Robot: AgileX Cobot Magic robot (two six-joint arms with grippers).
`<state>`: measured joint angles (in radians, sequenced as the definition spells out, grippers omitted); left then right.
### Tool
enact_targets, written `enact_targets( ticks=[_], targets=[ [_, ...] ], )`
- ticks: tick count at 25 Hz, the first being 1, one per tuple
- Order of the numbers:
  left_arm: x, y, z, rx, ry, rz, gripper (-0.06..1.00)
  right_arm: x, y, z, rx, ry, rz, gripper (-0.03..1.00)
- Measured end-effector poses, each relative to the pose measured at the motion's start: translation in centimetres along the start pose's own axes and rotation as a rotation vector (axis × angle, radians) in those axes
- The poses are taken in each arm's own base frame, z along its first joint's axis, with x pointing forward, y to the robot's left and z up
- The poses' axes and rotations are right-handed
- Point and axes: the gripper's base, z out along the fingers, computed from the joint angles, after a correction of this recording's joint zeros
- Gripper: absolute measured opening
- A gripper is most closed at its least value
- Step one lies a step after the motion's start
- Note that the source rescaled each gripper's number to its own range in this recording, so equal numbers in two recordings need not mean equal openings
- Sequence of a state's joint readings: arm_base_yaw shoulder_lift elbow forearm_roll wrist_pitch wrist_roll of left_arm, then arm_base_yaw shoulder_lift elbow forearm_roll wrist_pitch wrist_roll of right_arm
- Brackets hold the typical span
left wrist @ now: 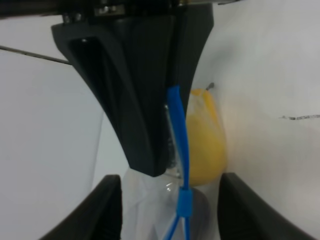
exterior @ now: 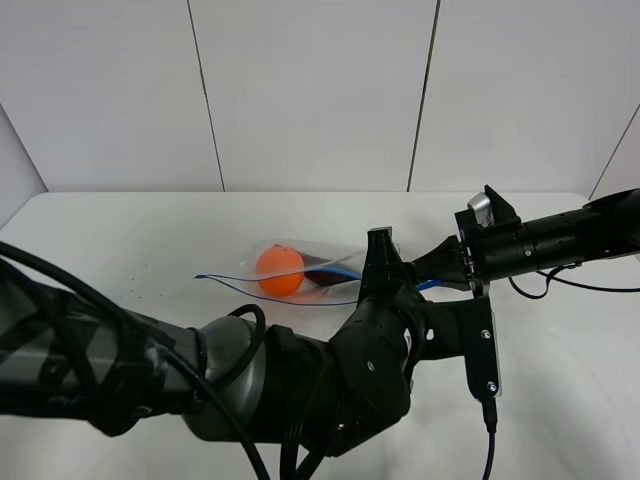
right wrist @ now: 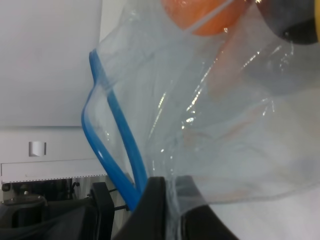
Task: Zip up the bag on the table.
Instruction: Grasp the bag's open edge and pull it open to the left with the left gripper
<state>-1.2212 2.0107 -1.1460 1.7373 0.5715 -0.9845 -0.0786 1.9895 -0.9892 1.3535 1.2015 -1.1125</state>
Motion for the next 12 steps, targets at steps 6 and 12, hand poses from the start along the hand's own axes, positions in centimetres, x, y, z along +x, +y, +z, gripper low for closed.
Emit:
enact_targets(
  ticks=[6,12],
  targets=[
    [0.42,0.36,0.37,-0.005,0.014,-0.008,0.43,0.0,0.0,0.0,0.0,0.0,0.0,0.0],
    [0.4,0.28,0.43,0.009,0.006,-0.008,0.41,0.0,0.0,0.0,0.0,0.0,0.0,0.0]
  ],
)
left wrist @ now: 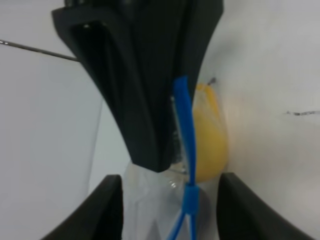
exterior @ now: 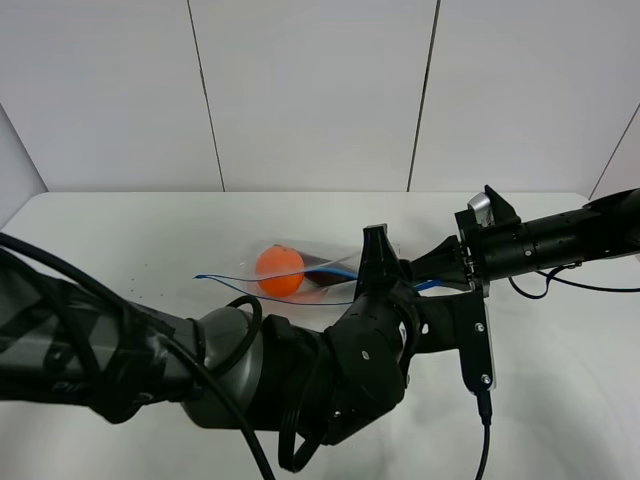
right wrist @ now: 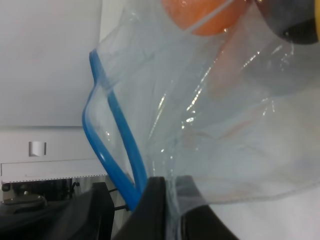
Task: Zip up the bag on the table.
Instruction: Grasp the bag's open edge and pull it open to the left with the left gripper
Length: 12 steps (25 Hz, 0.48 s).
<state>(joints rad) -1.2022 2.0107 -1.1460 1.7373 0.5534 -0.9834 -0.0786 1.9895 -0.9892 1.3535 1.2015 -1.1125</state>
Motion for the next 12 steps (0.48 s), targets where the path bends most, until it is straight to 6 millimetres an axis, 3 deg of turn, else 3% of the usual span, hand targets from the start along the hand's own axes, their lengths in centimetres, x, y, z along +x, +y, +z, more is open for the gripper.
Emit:
enact_targets(
  ticks=[6,12],
  targets=[
    [-0.06,-0.09,0.0,0.01,-0.007,0.006,0.3,0.01,0.0,0.0,0.0,0.001,0.0,0.0],
    [-0.09,-0.14,0.0,0.015,-0.01,0.007,0.28,0.01,0.0,0.0,0.0,0.001,0.0,0.0]
  ],
)
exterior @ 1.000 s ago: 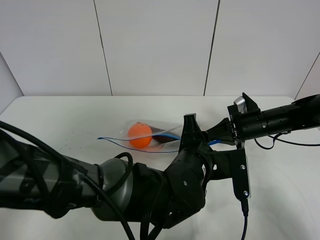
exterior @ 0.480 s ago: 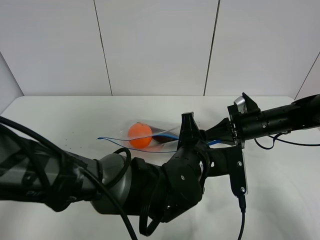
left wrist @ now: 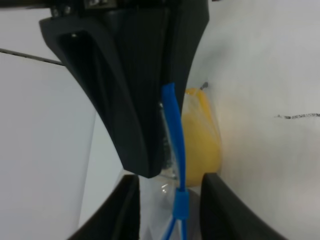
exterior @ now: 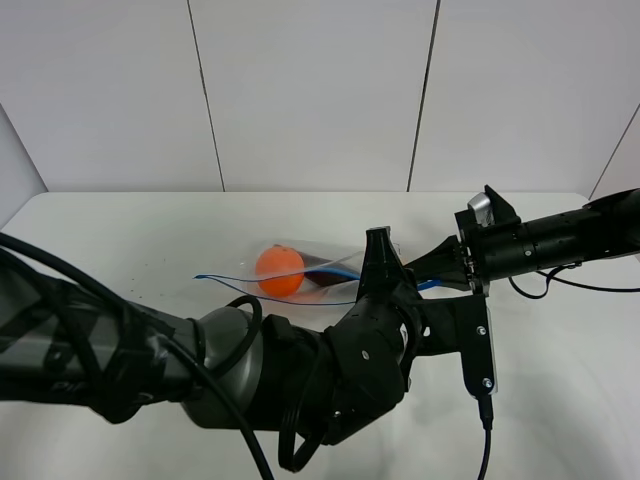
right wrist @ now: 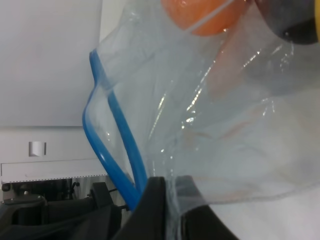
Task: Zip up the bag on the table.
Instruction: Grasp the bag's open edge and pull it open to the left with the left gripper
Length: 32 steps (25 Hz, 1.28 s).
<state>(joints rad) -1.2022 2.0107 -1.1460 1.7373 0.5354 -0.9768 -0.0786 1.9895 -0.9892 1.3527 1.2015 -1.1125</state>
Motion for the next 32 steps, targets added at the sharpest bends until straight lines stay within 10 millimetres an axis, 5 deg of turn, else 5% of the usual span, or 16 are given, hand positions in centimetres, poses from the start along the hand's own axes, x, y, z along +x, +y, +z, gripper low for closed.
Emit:
enact_targets(
  ticks=[15,32],
  targets=[
    [0.32,0.19,0.37,0.017,-0.001,-0.009,0.26,0.0,0.0,0.0,0.0,0.0,0.0,0.0],
    [0.28,0.13,0.37,0.024,-0.006,0.01,0.03,-0.01,0.0,0.0,0.0,-0.001,0.0,0.0]
  ],
)
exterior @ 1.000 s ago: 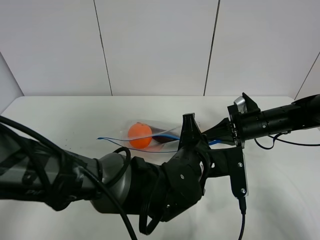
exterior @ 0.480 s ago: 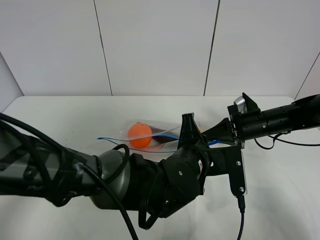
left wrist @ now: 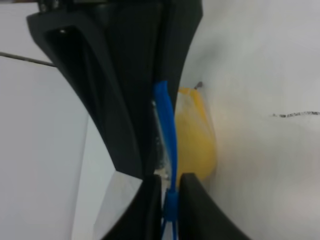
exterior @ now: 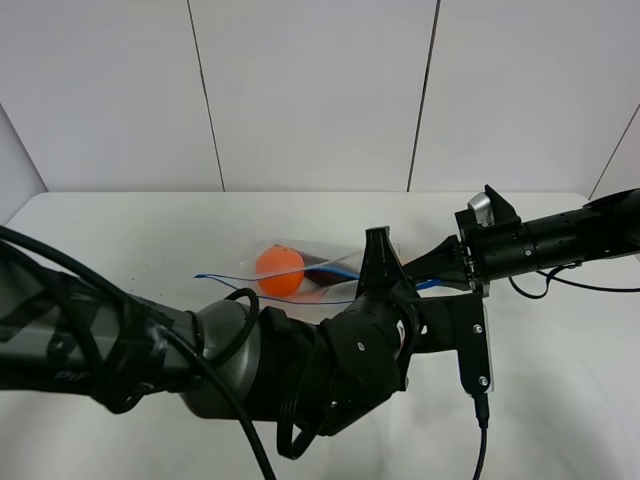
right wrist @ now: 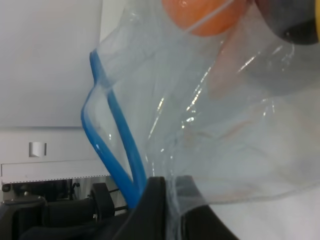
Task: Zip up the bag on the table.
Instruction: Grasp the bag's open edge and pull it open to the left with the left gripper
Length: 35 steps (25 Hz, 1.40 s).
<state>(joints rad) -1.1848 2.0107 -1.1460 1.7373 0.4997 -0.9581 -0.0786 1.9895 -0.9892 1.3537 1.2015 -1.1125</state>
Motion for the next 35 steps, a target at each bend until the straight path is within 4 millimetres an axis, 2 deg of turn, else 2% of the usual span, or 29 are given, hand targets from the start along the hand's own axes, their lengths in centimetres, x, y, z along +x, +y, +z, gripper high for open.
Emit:
enact_targets(
  ticks=[16,23,35],
  targets=[
    [0.0,0.0,0.0,0.001,0.003,0.047,0.0,0.0,0.0,0.0,0.0,0.0,0.0,0.0],
    [0.7,0.2,0.0,-0.013,0.078,0.108,0.0,0.0,0.0,0.0,-0.001,-0.003,0.001,0.0],
    [1.4,0.7,-0.2,-0.075,0.159,0.102,0.0,-0.1,0.0,0.0,-0.003,-0.006,0.003,0.0]
  ],
)
